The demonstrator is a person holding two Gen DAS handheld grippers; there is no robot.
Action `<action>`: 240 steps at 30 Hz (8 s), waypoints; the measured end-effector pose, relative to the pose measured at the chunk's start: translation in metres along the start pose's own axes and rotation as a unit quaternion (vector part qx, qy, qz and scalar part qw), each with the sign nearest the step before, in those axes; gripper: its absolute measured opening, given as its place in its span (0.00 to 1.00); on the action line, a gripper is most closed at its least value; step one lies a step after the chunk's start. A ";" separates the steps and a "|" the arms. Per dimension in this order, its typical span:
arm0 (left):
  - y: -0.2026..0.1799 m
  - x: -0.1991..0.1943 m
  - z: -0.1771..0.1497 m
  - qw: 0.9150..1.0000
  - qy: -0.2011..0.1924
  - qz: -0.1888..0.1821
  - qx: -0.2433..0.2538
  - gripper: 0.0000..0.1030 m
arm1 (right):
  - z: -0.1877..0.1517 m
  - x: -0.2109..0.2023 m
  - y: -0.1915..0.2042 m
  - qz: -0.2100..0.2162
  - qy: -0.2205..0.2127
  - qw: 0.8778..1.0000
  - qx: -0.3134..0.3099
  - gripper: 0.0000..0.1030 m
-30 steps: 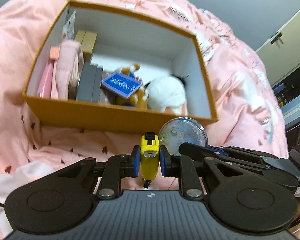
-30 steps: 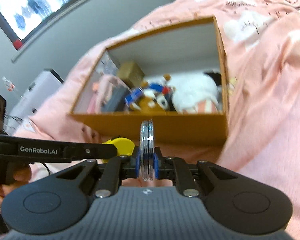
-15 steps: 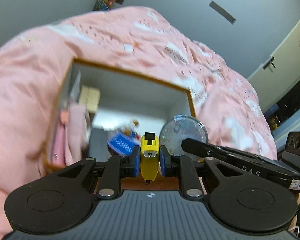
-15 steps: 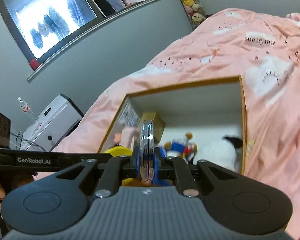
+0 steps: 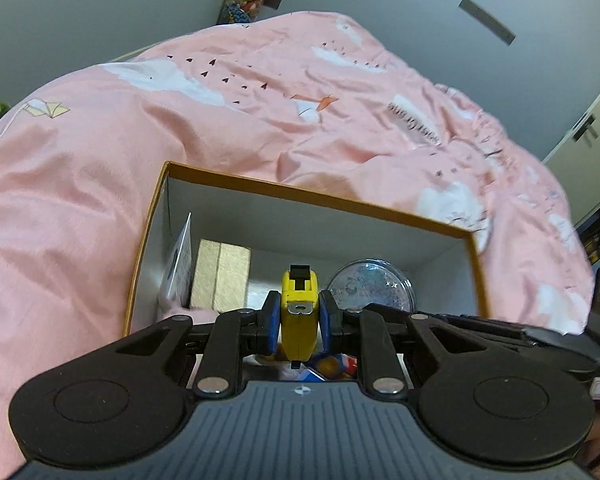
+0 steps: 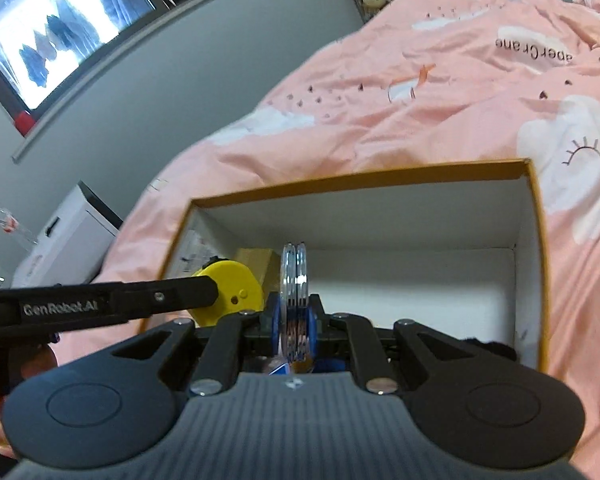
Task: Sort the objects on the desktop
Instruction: 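Carry the glitter container and tape measure over the shoebox, then lower both items into the shoebox and open both tools, then withdraw both tools from the shoebox toward the white charger plug, then grasp the white charger plug with the right tool while the left tool grasps the pink fan, then lift the charger plug and pink fan and carry both over the shoebox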
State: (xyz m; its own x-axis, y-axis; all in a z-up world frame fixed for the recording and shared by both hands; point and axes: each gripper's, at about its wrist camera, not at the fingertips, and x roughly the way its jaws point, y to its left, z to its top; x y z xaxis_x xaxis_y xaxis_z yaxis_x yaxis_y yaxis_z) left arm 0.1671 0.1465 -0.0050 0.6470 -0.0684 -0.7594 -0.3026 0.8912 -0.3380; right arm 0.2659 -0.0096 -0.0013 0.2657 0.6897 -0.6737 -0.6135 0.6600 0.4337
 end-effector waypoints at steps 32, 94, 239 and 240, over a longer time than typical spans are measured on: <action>0.012 0.033 0.000 0.999 0.028 0.029 -0.007 0.24 | 0.000 0.078 -0.013 -0.023 0.080 0.995 0.061 0.14; -0.051 -0.077 -0.115 0.970 0.062 0.004 0.234 0.29 | -0.118 -0.082 0.043 -0.021 0.041 0.996 -0.070 0.32; -0.115 -0.038 -0.100 0.699 -0.062 0.129 0.700 0.48 | -0.057 -0.134 -0.013 -0.036 -0.019 0.997 -0.064 0.36; -0.116 -0.030 -0.095 0.700 -0.061 0.130 0.700 0.48 | -0.053 -0.132 -0.015 -0.040 -0.020 0.997 -0.064 0.36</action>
State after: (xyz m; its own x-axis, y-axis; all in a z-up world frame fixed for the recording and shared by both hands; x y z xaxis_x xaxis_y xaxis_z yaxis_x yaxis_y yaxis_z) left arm 0.1162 0.0026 0.0044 0.7779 0.1409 -0.6124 0.5055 0.4386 0.7431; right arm 0.2007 -0.1259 0.0491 0.3458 0.6500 -0.6767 -0.6789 0.6711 0.2977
